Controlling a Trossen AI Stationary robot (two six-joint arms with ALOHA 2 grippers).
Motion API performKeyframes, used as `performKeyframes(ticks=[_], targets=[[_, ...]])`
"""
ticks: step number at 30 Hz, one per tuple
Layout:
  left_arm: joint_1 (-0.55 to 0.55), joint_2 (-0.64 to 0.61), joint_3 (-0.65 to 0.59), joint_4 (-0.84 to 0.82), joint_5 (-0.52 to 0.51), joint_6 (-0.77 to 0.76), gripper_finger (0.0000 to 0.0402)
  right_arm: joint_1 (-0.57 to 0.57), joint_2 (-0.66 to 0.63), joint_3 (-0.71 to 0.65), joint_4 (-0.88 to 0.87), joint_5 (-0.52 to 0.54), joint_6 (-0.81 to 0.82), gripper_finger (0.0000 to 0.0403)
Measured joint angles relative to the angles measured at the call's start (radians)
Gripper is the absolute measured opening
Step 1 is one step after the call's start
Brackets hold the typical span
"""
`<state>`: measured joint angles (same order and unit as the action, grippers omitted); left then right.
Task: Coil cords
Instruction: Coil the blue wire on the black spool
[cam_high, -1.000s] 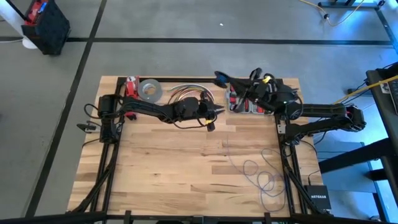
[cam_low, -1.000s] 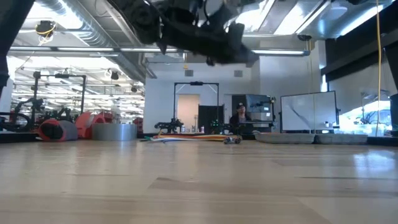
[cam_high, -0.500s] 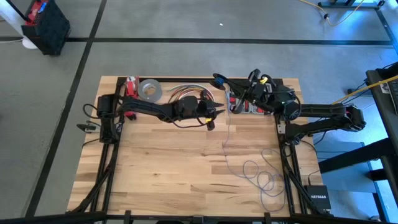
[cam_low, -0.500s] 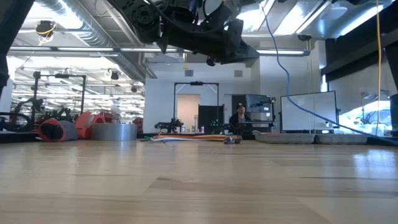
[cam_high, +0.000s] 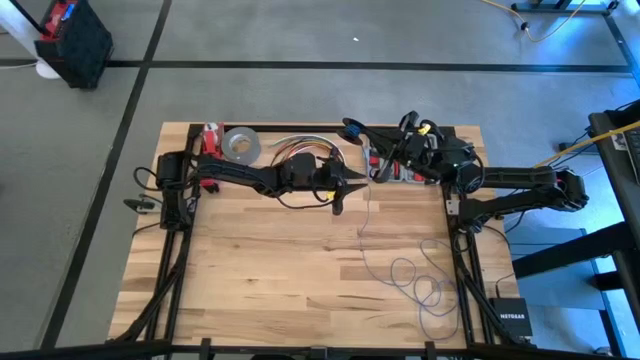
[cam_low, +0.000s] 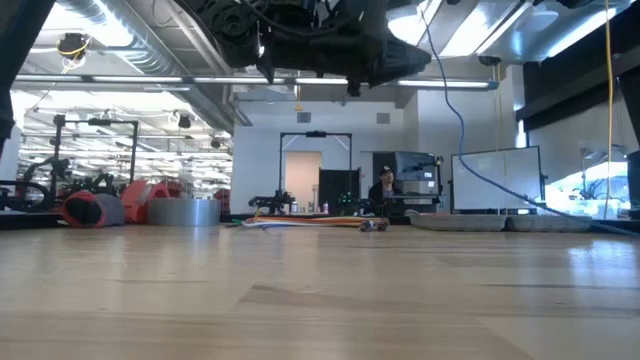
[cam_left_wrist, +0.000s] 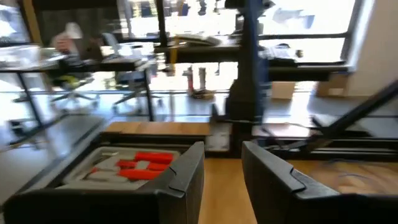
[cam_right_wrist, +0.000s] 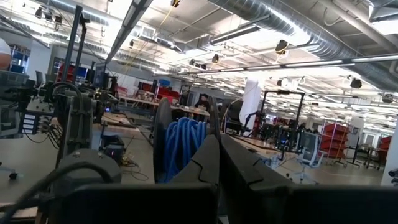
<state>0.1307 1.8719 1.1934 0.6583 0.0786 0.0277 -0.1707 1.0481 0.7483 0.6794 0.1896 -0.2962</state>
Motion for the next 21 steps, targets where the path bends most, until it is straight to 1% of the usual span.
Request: performKeyframes(ticks=[2,4,9,21], targets=[[0.001,0.0,0.002,-0.001,0.072,-0.019,0.0101,0.0,0.0,0.0,0.0,0.0,0.0,0.0003],[0.001,0.007,0.017,-0.002,0.097,-0.023,0.0101,0.0,0.0,0.0,0.0,0.0,0.0,0.0003],[0.0,0.038,0.043,0.011,0.098,-0.024,0.0101,0.0,0.001,0.0,0.0,-0.001,0.0,0.0003],[-0.006,0.038,0.047,0.043,0.094,-0.021,0.0096,0.0,0.001,0.0,0.001,-0.001,0.0,0.0003]])
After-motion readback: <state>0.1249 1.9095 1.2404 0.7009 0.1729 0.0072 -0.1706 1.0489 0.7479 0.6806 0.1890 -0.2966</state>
